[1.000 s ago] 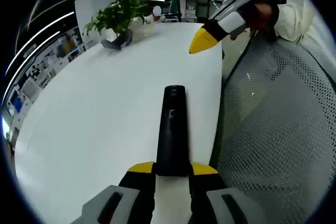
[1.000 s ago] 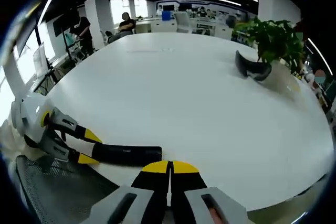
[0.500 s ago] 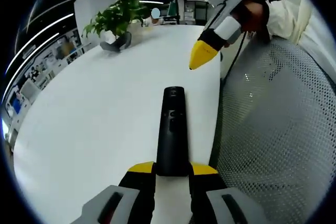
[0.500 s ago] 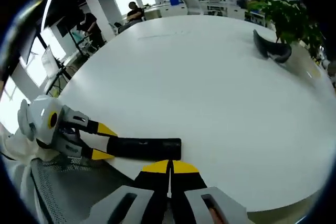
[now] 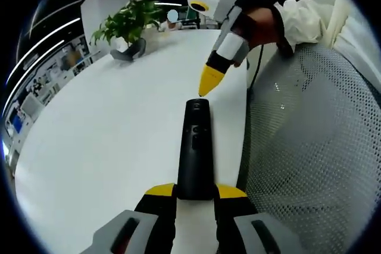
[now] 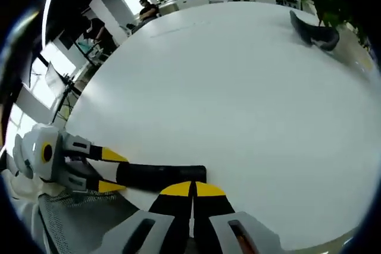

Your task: Press the specified remote control buttons in sequence, fully releasing each button before pressing the next.

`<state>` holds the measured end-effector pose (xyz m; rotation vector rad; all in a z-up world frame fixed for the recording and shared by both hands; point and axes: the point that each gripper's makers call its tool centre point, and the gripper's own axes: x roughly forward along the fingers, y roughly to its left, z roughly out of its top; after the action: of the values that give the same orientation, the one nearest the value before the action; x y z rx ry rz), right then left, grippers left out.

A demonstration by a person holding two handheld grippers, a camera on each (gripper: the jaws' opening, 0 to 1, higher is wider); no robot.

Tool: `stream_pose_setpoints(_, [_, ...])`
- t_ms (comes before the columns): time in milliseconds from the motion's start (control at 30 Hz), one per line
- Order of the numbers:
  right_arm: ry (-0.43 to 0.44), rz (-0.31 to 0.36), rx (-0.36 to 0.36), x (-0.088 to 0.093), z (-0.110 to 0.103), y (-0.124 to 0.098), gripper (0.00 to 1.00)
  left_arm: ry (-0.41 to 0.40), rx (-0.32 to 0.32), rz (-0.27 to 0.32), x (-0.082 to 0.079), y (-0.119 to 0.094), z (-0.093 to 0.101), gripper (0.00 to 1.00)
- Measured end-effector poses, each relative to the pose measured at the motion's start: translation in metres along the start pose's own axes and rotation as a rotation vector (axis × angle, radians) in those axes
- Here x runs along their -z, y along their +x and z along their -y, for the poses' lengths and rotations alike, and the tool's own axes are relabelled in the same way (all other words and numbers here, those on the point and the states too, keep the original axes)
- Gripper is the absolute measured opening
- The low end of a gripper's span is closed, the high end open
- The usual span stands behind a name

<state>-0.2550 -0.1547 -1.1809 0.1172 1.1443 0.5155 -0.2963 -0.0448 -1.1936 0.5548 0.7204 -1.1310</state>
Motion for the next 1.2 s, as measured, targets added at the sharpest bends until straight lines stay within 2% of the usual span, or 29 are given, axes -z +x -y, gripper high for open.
stream_pose_setpoints(367, [0.015, 0.022, -0.017, -0.0078, -0.0009, 0.0032, 0.0, 0.01, 0.004, 0.01, -0.0003, 0.0, 0.0014, 0.23])
stream_pose_setpoints(500, [0.052, -0.012, -0.036, -0.0017, -0.0016, 0.0061, 0.0, 0.003, 0.004, 0.013, 0.0001, 0.0001, 0.0014, 0.23])
stream_pose_setpoints(667, [0.057, -0.014, -0.044, -0.0008, -0.0042, 0.0056, 0.0, 0.006, 0.001, 0.018, -0.0008, 0.0, 0.0021, 0.23])
stream_pose_setpoints(1000, [0.158, 0.014, -0.084, -0.002, -0.0022, 0.0046, 0.0, -0.037, 0.002, 0.035, -0.0014, 0.0005, 0.0012, 0.24])
stream_pose_setpoints(1200, [0.126, 0.022, -0.066, -0.0019, -0.0034, 0.0053, 0.0, -0.052, 0.005, 0.043, -0.0023, 0.0009, 0.0013, 0.24])
